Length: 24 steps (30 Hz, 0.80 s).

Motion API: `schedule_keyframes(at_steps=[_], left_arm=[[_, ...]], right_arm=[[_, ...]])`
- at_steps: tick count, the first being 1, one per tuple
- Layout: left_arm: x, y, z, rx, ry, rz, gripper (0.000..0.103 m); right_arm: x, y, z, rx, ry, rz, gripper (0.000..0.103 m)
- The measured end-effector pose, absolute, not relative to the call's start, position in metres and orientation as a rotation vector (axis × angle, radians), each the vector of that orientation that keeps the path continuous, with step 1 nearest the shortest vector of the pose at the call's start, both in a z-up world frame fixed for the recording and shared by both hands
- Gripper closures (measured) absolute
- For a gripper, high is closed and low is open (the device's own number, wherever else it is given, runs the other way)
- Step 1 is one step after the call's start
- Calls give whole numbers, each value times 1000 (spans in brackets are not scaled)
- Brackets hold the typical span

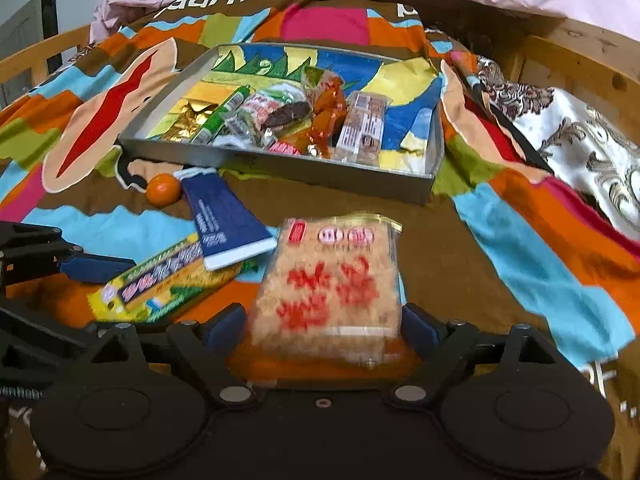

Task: Organize snacks
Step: 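Close the left tool on the biscuit pack while the right tool grips the rice-cake pack, then carry the biscuit pack and rice-cake pack over the metal tray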

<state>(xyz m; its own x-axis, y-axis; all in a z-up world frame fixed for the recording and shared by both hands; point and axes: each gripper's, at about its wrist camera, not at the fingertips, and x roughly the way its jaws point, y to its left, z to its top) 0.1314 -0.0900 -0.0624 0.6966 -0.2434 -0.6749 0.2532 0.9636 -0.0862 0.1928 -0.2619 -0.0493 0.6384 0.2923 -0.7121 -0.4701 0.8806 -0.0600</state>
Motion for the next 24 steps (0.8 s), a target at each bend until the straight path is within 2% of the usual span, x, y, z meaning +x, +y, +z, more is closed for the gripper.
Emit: schedule_keyframes(at_steps=[2, 6, 7, 8, 10, 11, 24], left_arm=[[136, -92, -61, 10, 748, -270, 31], [149, -97, -65, 32, 756, -255, 31], [150, -98, -66, 35, 757, -256, 32], [150, -99, -66, 38, 756, -258, 39], [150, -100, -66, 44, 752, -269, 48], [148, -101, -66, 50, 747, -270, 50], [114, -77, -53, -80, 774, -244, 50]], right_arm=[[199, -259, -53, -266, 766, 434, 14], [203, -259, -58, -257, 768, 428, 17], [202, -259, -58, -255, 763, 431, 22], [200, -259, -58, -260, 758, 430, 24], [196, -259, -57, -268, 746, 432, 28], [195, -260, -57, -265, 743, 430, 28], [144, -271, -39, -321, 642, 402, 29]])
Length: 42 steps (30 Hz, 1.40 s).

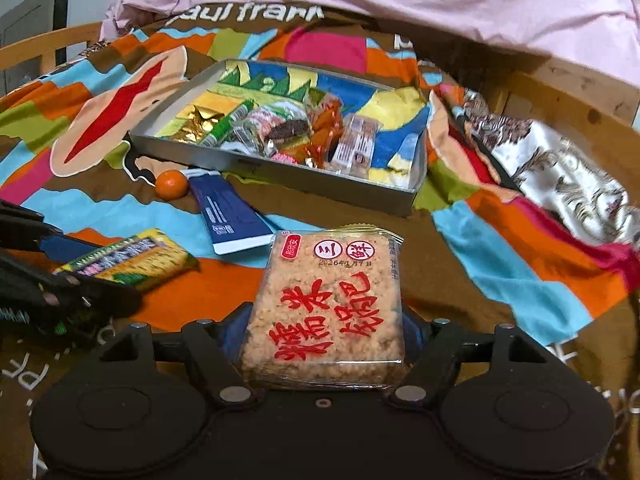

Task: Organize snacks
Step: 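Carry the biscuit pack and rice-cake pack over the metal tray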

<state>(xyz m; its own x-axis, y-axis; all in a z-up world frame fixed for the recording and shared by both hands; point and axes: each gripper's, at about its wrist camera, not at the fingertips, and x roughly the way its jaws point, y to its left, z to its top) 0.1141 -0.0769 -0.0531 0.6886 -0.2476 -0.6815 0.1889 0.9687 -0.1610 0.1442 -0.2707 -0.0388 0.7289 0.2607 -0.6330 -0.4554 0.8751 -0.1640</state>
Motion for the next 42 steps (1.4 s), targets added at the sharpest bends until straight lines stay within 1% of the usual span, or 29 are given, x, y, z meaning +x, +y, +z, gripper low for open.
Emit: schedule_keyframes(at_steps=[7, 13, 17, 22, 25, 28, 33, 38, 42], left_arm=[[98, -53, -39, -152, 743, -197, 50], [103, -34, -20, -164, 674, -146, 50], [125, -20, -3, -164, 607, -117, 50], [172, -4, 17, -143, 520, -74, 50], [202, 6, 21, -139, 498, -49, 50], [236, 17, 17, -124, 501, -24, 50], [281, 34, -2, -103, 524, 9, 50], [302, 43, -19, -103, 545, 19, 50], [311, 45, -26, -81, 554, 20, 50]], right_arm=[[136, -263, -20, -339, 560, 413, 29], [153, -242, -3, -339, 500, 455, 29], [184, -219, 12, -327, 469, 506, 29], [236, -186, 28, -335, 414, 535, 29], [271, -166, 31, -338, 395, 539, 29], [303, -148, 28, -338, 388, 528, 29], [349, -132, 12, -306, 442, 529, 29], [375, -125, -2, -257, 494, 529, 29], [383, -118, -8, -258, 500, 535, 29]])
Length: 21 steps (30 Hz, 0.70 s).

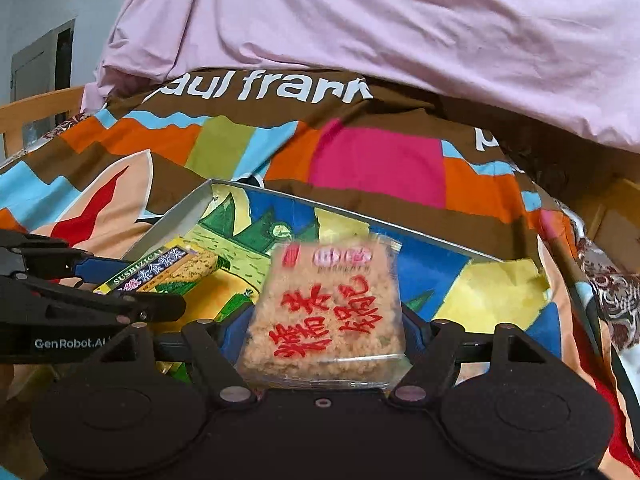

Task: Organize snacks
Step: 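Carry the biscuit pack and rice-cake pack over the metal tray, then open both tools to drop the snacks into the tray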

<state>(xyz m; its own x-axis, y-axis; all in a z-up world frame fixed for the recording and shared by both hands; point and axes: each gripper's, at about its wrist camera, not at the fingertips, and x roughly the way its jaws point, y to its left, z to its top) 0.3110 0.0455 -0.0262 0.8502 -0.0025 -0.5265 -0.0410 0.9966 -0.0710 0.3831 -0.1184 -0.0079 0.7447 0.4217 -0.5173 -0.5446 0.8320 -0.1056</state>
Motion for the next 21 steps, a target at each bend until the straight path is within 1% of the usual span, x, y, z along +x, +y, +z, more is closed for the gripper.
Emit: schedule_keyframes(at_steps=[5, 9, 12, 16, 17, 18, 20, 21], left_arm=[[318, 48, -30, -59, 571, 19, 50], [321, 49, -32, -72, 585, 19, 49], [320, 52, -33, -102, 587, 21, 42], [316, 56, -28, -124, 559, 41, 30], [314, 57, -26, -129, 550, 43, 28], [311, 57, -24, -133, 540, 44, 27], [306, 57, -19, -137, 516, 54, 18], [302, 57, -16, -141, 500, 62, 17]], right_arm=[[382, -116, -15, -269, 495, 536, 27], [379, -118, -17, -279, 484, 532, 22], [374, -122, -14, -290, 455, 522, 16], [364, -132, -5, -261, 415, 517, 12], [360, -135, -2, -252, 401, 514, 10], [355, -138, 1, -243, 384, 511, 4], [346, -144, 6, -232, 353, 513, 3], [341, -146, 9, -227, 343, 516, 3]])
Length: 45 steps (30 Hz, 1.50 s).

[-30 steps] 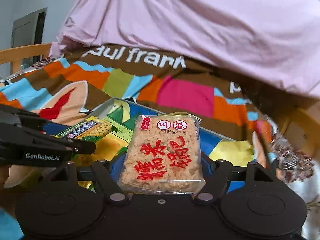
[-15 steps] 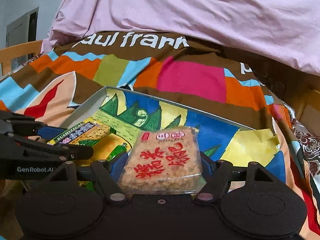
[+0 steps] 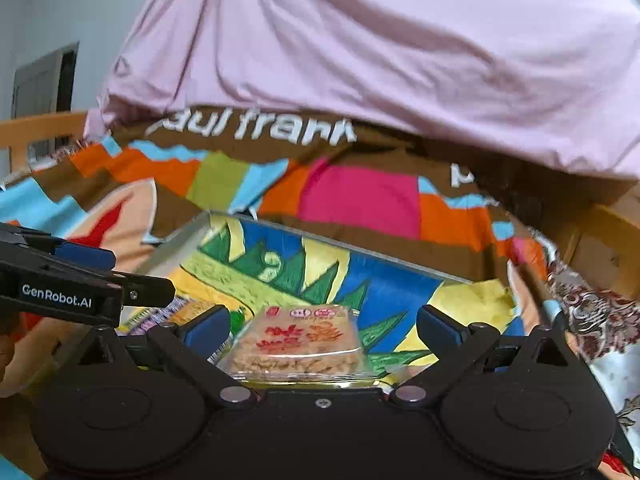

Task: Organize snacks
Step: 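Open both tools to drop the snacks into the tray, then lift both tools back and move above the orange and blue pack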

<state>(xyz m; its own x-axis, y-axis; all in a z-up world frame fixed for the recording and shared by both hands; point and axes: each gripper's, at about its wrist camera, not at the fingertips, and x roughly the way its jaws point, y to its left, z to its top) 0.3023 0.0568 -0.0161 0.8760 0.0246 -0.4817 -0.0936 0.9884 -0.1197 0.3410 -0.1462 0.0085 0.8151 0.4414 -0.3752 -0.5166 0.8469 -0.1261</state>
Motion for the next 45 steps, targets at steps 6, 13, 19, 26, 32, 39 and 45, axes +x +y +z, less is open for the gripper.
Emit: schedule_keyframes(at_steps=[6, 13, 19, 26, 32, 39, 45], left_arm=[[278, 54, -2, -163, 432, 82, 6], [241, 50, 18, -181, 363, 103, 1], [204, 43, 29, -181, 322, 121, 1], [158, 36, 32, -179, 312, 120, 0], [122, 32, 25, -206, 347, 122, 0], [88, 28, 10, -216, 421, 132, 0], [74, 24, -9, -223, 537, 109, 0]], right_arm=[[309, -164, 29, -164, 285, 508, 1], [269, -189, 47, -112, 256, 501, 1], [232, -210, 50, -75, 267, 487, 1], [186, -228, 46, -86, 293, 471, 1], [157, -241, 40, -72, 327, 467, 1], [130, -242, 29, -85, 381, 471, 1], [114, -238, 18, -123, 420, 473, 1]])
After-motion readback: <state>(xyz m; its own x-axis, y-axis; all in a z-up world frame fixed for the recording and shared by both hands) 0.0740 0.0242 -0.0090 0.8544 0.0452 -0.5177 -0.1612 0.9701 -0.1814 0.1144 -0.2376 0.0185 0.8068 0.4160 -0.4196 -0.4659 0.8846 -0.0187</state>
